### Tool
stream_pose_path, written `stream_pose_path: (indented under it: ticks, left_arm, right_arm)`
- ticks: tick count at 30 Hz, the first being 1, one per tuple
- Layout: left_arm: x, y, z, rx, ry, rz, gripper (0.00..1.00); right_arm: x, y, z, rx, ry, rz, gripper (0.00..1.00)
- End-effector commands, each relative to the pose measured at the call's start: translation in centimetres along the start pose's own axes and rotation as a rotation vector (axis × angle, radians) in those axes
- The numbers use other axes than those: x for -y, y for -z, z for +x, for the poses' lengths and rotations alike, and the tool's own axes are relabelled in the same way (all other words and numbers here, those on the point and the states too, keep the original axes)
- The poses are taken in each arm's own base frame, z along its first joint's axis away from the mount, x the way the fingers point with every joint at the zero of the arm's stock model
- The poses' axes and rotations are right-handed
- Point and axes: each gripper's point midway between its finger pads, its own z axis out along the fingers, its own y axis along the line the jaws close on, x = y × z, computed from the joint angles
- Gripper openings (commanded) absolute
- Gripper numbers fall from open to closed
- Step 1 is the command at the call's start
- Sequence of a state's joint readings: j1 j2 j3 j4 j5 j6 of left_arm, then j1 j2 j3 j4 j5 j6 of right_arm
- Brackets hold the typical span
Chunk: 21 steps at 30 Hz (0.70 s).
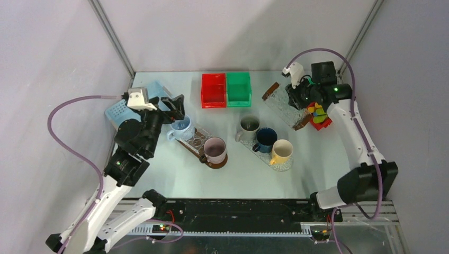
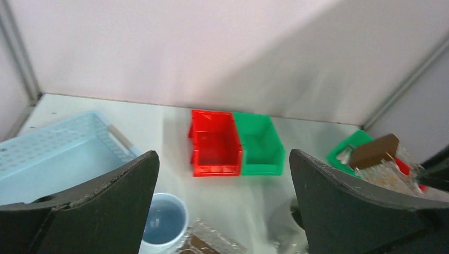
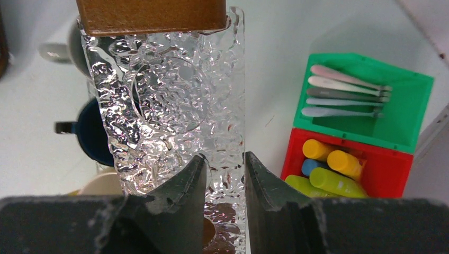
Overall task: Prepare toiletry sets of a toothbrush and toothpaste on the tray
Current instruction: Place the toothpaste holder at the center of the board.
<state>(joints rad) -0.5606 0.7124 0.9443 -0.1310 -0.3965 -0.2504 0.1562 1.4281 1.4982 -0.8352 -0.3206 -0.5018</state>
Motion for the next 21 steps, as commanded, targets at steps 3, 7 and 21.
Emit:
stream_pose_path:
  ticks: [3, 7, 21]
  left_arm:
    - [-3.7, 0.0, -0.4, 0.066, -0.144, -0.149, 1.0]
    - [-4.6, 0.2, 0.3, 0.062, -0.162, -0.17, 1.0]
    - [-7.4, 0.9, -1.0, 0.132, -0.116, -0.227, 1.0]
  right_arm:
    - [1.5, -4.4, 3.5, -0.098, 0.064, -0.083, 0.0]
    - [1.3, -7.5, 5.8, -0.141, 0.038, -0.155, 0.0]
    - [0.7, -15.0, 11.6, -0.256, 0.063, -0.173, 0.04]
